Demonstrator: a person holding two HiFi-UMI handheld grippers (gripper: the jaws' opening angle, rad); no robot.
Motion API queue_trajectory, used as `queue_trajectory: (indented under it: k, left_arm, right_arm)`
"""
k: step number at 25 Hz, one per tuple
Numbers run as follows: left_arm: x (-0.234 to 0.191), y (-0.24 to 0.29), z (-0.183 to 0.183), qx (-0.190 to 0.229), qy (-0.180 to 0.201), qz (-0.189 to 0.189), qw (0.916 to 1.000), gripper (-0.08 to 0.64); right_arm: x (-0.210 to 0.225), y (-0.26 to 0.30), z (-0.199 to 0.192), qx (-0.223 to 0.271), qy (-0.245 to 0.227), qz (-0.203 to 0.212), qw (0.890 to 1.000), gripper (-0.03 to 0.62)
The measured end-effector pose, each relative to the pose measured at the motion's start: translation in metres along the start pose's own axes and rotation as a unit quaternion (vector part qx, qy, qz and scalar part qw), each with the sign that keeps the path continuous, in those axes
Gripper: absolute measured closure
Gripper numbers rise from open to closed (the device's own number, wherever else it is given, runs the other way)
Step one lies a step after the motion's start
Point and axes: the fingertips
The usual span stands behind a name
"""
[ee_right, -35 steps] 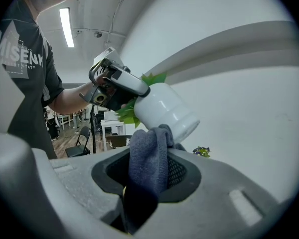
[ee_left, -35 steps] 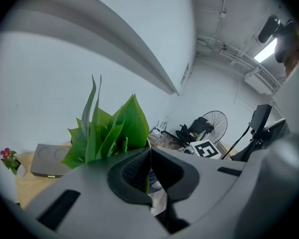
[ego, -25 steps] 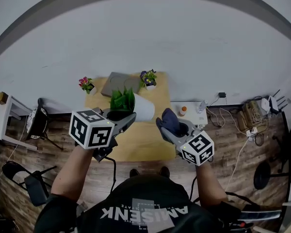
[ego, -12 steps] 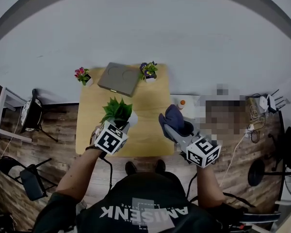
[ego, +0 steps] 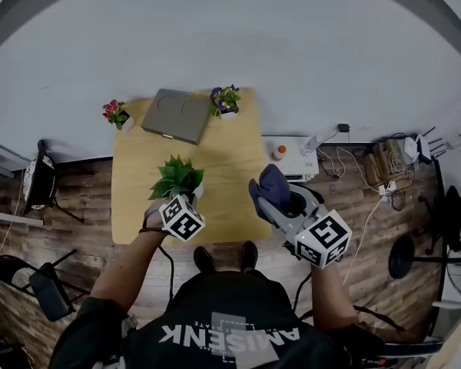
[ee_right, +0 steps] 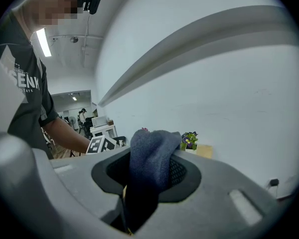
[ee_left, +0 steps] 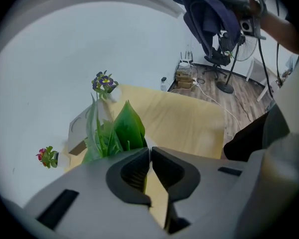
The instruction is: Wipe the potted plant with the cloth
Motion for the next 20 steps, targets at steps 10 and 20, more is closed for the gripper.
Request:
queue_trajectory:
  k: [10,20]
  left_arm:
    - [0.017,0.021,-0.004,-0.026,0.093,0.001,0.9953,0.545]
    - [0.017,0.021,-0.005,-0.029,0.093,0.002,0.9952,0.543]
  right_arm:
    - [0.005,-0.006,-0.006,0.006,0.018,-0.016,1.0,0.466]
    - [-0.001,-0.006,-0.006,0.009,0.016,-0.009,1.0,0.466]
Point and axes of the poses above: the fingertips, and each gripper's own axes: y forward along the fingers, x to its right, z out of its top, and after that the axes turned 8 degrees about y, right-handed
